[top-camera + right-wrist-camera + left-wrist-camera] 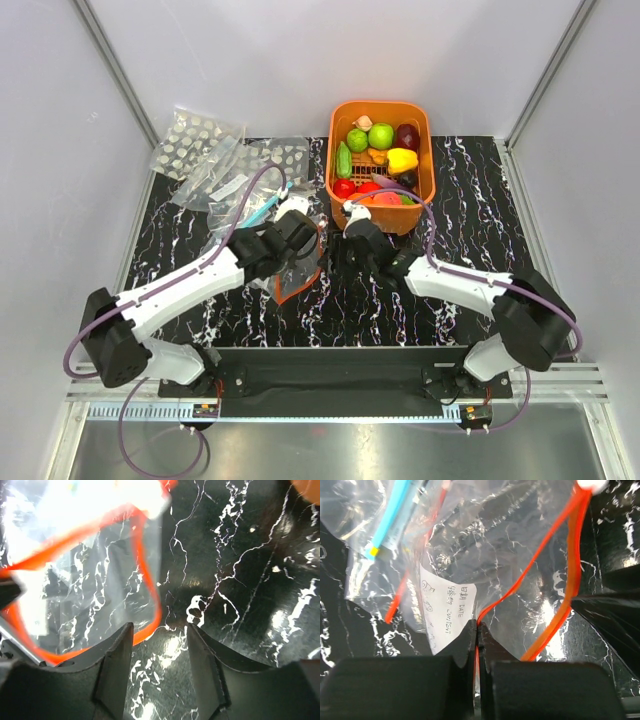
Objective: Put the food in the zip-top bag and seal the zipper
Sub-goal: Open the zipper of the food storage bag at the center of the board.
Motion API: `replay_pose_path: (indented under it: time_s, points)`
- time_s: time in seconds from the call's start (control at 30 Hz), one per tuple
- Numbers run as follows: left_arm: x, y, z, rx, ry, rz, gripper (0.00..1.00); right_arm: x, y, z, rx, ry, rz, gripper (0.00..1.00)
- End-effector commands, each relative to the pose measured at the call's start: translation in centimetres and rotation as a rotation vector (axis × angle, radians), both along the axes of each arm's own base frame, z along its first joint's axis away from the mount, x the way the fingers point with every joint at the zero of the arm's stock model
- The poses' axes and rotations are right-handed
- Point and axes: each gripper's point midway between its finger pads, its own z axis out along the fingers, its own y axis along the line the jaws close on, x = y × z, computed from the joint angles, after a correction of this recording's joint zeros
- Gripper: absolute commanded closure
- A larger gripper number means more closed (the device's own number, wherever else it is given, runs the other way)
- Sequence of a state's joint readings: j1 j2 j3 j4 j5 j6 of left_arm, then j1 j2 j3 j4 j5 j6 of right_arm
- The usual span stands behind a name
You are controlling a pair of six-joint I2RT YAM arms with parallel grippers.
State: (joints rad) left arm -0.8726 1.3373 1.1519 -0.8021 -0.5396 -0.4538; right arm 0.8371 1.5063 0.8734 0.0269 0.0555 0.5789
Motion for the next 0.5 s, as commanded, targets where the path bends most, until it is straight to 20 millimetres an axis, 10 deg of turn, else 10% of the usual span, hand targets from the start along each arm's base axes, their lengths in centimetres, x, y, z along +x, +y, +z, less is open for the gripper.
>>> replay_pose_path:
  time_s: [0.0,0.27,0.47]
  points:
    - [1.4,-1.7,0.3,-0.093,-0.031,0.000,1.00,0.0,-0.7,3.2,0.026,-0.074,-0.007,0.45]
    - [2.1,-2.4,0.2,-0.194,-0.013,-0.002,1.00,0.8,-5.0,10.1,-0.046,-0.203,-0.111,0.46]
    - [1.6,-4.1,0.4,-0.287,0.022,-0.018,1.00,5.3,-9.5,14.7,-0.084,-0.232,-0.214,0.46]
